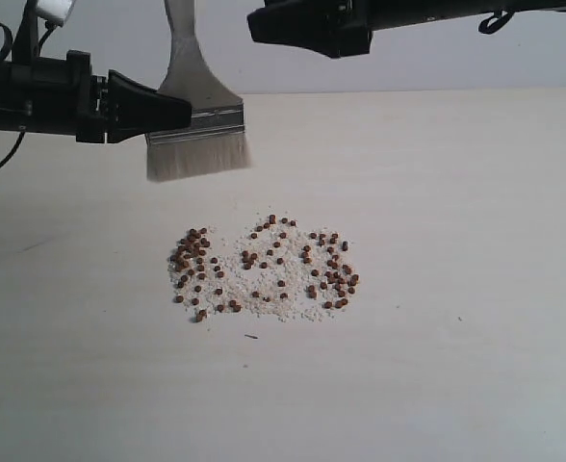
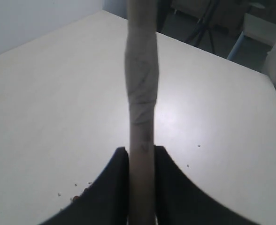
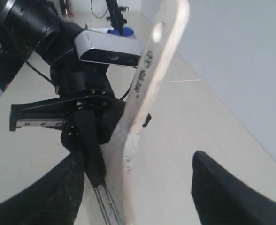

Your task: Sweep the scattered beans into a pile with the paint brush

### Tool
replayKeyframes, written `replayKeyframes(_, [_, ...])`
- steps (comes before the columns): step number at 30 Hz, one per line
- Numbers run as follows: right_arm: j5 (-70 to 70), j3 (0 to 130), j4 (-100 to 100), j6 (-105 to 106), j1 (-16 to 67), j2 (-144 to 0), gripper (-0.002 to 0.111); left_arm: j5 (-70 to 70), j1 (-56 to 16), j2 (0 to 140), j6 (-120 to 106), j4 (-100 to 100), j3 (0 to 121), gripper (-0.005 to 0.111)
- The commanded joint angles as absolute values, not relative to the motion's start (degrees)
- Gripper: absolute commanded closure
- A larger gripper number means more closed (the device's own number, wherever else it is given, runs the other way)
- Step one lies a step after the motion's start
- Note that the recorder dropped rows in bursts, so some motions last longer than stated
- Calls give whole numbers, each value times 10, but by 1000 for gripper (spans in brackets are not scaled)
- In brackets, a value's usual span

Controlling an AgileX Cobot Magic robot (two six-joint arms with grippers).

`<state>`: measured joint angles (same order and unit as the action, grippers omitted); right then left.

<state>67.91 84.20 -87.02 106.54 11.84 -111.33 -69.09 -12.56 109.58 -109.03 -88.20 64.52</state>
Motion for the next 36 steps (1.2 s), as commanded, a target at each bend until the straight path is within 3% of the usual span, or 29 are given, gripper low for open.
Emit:
replayKeyframes(1, [700, 891, -886, 1025, 112, -1156, 47, -700, -132, 1095, -1093, -900, 646, 107])
replayKeyframes(36, [700, 911, -924, 955, 137, -1168, 47, -700, -194, 1095, -1112, -939, 646, 107])
